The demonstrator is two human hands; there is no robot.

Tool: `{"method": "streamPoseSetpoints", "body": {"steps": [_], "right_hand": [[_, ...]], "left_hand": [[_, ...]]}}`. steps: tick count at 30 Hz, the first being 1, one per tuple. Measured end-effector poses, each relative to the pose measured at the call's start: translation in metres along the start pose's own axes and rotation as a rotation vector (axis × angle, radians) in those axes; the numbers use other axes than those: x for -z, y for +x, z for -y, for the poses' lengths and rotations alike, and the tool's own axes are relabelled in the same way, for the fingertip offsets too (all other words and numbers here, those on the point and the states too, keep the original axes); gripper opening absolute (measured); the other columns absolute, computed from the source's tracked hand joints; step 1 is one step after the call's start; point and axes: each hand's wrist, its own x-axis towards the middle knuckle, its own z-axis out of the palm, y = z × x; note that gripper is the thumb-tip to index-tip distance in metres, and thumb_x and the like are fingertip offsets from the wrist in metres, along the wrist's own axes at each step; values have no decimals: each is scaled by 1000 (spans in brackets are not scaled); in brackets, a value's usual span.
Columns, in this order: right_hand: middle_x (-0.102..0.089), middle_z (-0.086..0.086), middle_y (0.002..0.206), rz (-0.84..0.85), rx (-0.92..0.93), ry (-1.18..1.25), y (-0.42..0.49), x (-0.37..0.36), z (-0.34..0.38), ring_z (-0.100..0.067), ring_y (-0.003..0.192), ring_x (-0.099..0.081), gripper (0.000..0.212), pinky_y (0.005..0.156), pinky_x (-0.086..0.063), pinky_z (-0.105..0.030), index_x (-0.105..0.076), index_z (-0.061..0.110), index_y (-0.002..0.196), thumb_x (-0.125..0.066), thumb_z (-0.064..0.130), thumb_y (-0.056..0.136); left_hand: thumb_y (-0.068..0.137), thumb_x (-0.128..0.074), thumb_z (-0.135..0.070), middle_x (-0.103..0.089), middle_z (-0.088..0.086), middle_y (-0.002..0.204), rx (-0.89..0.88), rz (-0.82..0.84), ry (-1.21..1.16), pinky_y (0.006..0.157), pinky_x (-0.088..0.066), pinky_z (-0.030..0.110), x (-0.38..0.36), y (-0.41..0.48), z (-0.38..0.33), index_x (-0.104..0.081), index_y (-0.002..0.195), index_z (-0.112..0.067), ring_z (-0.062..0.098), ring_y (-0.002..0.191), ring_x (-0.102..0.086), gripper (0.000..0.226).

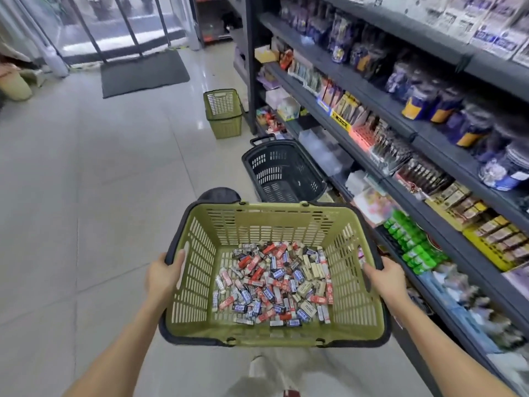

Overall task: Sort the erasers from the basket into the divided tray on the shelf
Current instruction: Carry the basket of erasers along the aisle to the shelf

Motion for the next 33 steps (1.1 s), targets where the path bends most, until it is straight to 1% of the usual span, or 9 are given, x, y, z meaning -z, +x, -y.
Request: {"method": "streamPoseSetpoints", "body": {"steps": [2, 6, 10, 12, 18, 22, 25, 28, 33], "right_hand": [[-59, -3, 54, -23, -17, -6, 34, -12, 23, -23, 50, -58, 20, 44, -40, -26, -55, 17, 67, -66, 17, 84], [-56, 6, 58, -72, -30, 18, 107, -39, 59, -12, 53, -54, 12, 46, -38, -23, -55, 13, 77, -66, 13, 83], [-64, -9, 63, -65, -49, 70, 190, -67, 87, -23, 56, -57, 3, 53, -42, -29, -66, 12, 82, -65, 10, 82], [-62, -7, 60, -70, -84, 69, 230, -76, 105, -21, 53, -56, 0, 52, -41, -29, -65, 9, 82, -66, 9, 82], [-62, -12, 71, -95, -178, 55, 323, -100, 149, -27, 62, -59, 13, 51, -37, -25, -63, 3, 90, -66, 14, 85], [-65, -20, 74, -133, -245, 59, 362, -112, 164, -34, 71, -62, 12, 63, -45, -35, -63, 1, 86, -65, 13, 84], [-65, -21, 74, -178, -329, 88, 382, -124, 172, -34, 68, -62, 10, 58, -42, -34, -61, 8, 88, -65, 16, 86], [-64, -23, 77, -267, -390, 125, 393, -141, 181, -34, 70, -61, 10, 59, -41, -34, -61, 8, 90, -65, 17, 86], [-60, -19, 61, -402, -522, 174, 397, -179, 200, -32, 59, -60, 24, 53, -41, -33, -63, 0, 82, -66, 23, 86]], "left_hand": [[94, -54, -41, -67, 17, 85, -19, 14, 12, 74, -52, 45, -13, 49, -23, -57, 92, -11, 36, 78, -63, 31], [92, -55, -43, -66, 18, 80, -41, 37, 56, 70, -54, 48, -44, 144, -68, -55, 85, -12, 36, 72, -64, 32], [92, -57, -40, -67, 17, 73, -69, 51, 84, 68, -55, 51, -81, 236, -118, -58, 78, -13, 36, 70, -65, 30], [91, -57, -42, -67, 13, 73, -57, 59, 112, 68, -55, 49, -97, 276, -145, -58, 80, -16, 35, 69, -65, 28], [90, -58, -44, -64, 8, 69, -113, 70, 186, 63, -52, 43, -139, 385, -232, -57, 80, -16, 29, 66, -63, 30], [90, -56, -49, -65, 4, 75, -158, 143, 265, 67, -54, 42, -171, 448, -287, -58, 91, -17, 28, 71, -63, 32], [90, -57, -46, -61, 3, 73, -193, 202, 314, 67, -51, 38, -202, 489, -328, -55, 89, -15, 25, 67, -59, 30], [92, -58, -38, -62, 3, 70, -227, 289, 325, 58, -48, 32, -231, 527, -358, -58, 91, -11, 22, 62, -60, 28], [93, -55, -41, -66, 7, 73, -308, 462, 393, 64, -55, 40, -270, 594, -393, -53, 87, -17, 28, 66, -66, 25]]}}
